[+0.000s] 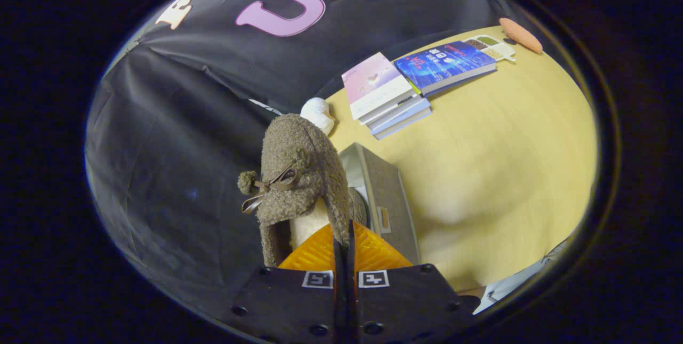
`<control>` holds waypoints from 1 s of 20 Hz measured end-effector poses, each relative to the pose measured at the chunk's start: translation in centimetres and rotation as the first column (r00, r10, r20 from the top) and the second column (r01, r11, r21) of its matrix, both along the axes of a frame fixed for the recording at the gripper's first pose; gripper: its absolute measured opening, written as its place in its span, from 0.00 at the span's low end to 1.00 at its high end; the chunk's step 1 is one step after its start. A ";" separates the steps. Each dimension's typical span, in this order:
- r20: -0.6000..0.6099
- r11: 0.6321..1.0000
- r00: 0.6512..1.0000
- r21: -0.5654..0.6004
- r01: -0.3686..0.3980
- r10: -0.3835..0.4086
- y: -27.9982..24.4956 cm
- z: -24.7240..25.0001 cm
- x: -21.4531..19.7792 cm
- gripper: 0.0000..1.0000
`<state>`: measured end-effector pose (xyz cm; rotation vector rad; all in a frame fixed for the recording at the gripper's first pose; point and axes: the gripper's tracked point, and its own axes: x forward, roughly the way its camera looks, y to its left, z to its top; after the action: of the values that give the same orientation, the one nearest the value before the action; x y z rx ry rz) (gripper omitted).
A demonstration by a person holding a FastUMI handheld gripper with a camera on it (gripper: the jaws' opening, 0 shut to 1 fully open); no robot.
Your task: Open the storage box then place both shoes into the box .Put the left shoe in first, then the right shoe, with the right side of both shoes facing outward in a uniform manner.
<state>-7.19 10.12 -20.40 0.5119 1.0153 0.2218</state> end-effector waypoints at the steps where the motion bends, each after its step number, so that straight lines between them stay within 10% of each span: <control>1: -0.016 1.000 1.000 -0.016 0.000 0.000 0.4 -0.8 -0.1 0.04; 20: -0.075 0.987 0.997 -0.157 0.012 -0.024 0.9 -5.6 -1.2 0.11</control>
<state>-8.39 11.01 -26.01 0.3884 1.0930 0.1059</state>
